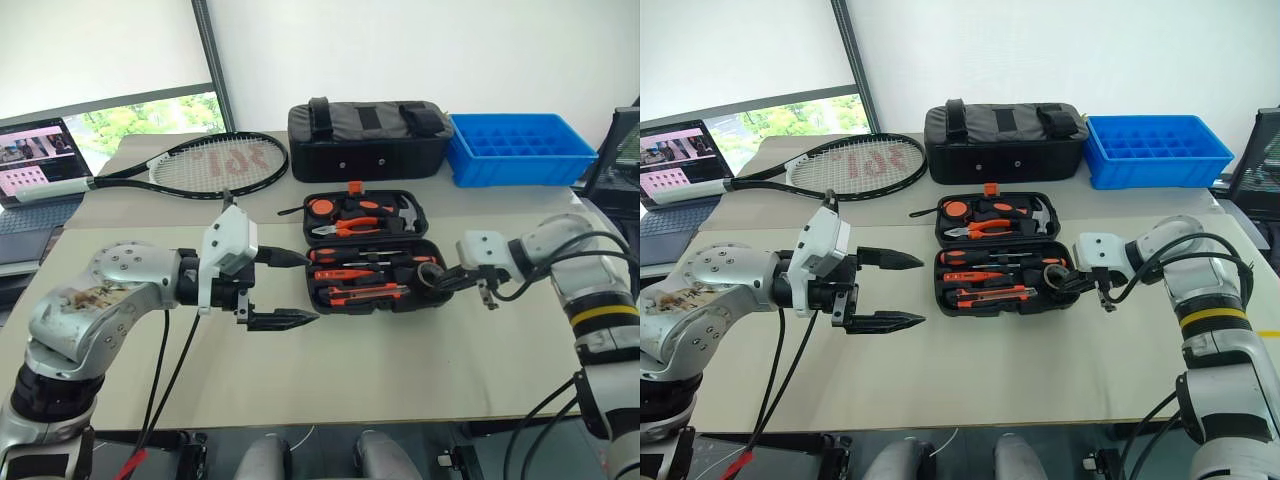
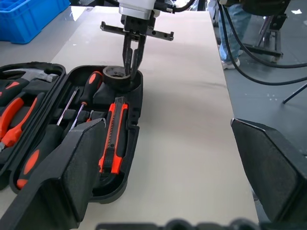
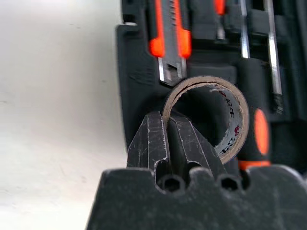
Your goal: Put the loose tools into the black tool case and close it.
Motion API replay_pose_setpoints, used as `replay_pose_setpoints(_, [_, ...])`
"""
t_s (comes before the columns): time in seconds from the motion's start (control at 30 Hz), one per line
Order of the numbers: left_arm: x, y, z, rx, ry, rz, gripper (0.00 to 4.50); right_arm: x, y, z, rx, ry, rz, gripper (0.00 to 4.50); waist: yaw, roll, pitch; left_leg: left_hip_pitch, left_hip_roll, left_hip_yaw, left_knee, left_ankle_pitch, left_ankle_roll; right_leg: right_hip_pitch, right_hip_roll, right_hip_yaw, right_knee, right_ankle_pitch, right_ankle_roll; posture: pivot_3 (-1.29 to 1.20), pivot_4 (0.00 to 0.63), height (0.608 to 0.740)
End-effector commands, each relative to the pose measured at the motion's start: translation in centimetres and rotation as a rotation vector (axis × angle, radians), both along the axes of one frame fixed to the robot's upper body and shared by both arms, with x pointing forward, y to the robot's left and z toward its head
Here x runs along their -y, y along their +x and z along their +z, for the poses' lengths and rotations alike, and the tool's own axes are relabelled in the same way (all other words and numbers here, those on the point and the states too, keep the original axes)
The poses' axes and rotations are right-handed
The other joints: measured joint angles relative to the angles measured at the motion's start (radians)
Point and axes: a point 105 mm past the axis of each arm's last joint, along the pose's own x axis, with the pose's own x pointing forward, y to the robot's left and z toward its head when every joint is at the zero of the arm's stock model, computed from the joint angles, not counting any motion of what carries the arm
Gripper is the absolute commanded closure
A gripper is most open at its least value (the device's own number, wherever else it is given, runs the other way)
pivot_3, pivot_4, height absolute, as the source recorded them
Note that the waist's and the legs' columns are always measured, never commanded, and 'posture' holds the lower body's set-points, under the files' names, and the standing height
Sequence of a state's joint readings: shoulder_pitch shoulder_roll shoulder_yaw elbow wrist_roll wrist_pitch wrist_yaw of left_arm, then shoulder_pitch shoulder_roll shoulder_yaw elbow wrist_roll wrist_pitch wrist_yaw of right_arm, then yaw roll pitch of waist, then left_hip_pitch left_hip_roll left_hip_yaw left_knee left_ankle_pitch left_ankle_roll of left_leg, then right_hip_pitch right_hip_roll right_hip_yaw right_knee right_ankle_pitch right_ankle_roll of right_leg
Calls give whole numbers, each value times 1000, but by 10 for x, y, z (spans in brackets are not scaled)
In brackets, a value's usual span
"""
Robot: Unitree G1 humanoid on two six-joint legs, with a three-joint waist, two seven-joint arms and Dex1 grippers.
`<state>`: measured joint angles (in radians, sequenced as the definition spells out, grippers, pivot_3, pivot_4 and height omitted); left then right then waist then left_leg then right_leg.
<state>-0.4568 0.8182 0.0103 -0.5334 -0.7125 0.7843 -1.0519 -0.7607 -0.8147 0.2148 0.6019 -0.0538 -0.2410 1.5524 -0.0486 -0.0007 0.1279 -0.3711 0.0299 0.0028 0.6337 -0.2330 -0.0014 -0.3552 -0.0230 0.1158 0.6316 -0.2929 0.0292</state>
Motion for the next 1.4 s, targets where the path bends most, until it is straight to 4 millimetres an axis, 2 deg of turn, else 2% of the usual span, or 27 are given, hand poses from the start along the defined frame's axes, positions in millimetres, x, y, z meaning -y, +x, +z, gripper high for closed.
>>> replay_pose_setpoints(0.03, [-1, -1, 4, 34, 3, -7, 0, -1, -5, 12, 0, 3, 16, 4453, 0, 0, 0, 0, 0, 0, 0, 0, 0, 0, 0, 0, 0, 0, 0, 0, 150, 707])
replay_pose_setpoints(0.1, [-1, -1, 4, 33, 2, -5, 0, -1, -7, 11, -12, 1, 16, 3742, 2, 0, 0, 0, 0, 0, 0, 0, 0, 0, 0, 0, 0, 0, 0, 0, 150, 707])
replay_pose_setpoints(0.13, [-1, -1, 4, 33, 2, -4, 0, -1, -7, 11, -16, 0, 17, 3586, 2, 0, 0, 0, 0, 0, 0, 0, 0, 0, 0, 0, 0, 0, 0, 0, 150, 707])
replay_pose_setpoints(0.47, [-5, 2, -2, 24, 8, 18, 0, 3, -12, 18, -21, 7, 1, 121, 3, 0, 0, 0, 0, 0, 0, 0, 0, 0, 0, 0, 0, 0, 0, 0, 150, 707])
replay_pose_setpoints(0.97, [-4, 3, -2, 30, 2, 18, 0, 1, -17, 7, -77, -7, -1, 56, 3, -1, 0, 0, 0, 1, 0, 0, 0, 0, 1, 0, 0, 0, 0, 0, 150, 707])
replay_pose_setpoints(1.17, [-6, 3, -3, 28, 4, 21, 0, -18, 2, 41, -8, 181, -59, 56, 0, -1, 1, 0, 0, 1, 0, 0, 0, -1, 1, 0, 0, 0, 0, 0, 150, 707])
replay_pose_setpoints(1.27, [-4, 4, -4, 29, 4, 19, 0, -23, 17, 46, 59, 193, -90, 56, -1, -1, 1, 0, 0, 0, -1, 0, 0, -1, 2, 0, 0, 0, -1, 0, 150, 707])
replay_pose_setpoints(1.4, [-4, 5, -4, 33, 5, 19, 0, -29, 31, 40, 98, 183, -125, 936, 5, -2, 2, 0, 1, 0, -1, 0, 0, -1, 2, -1, 0, 0, -1, 0, 150, 707])
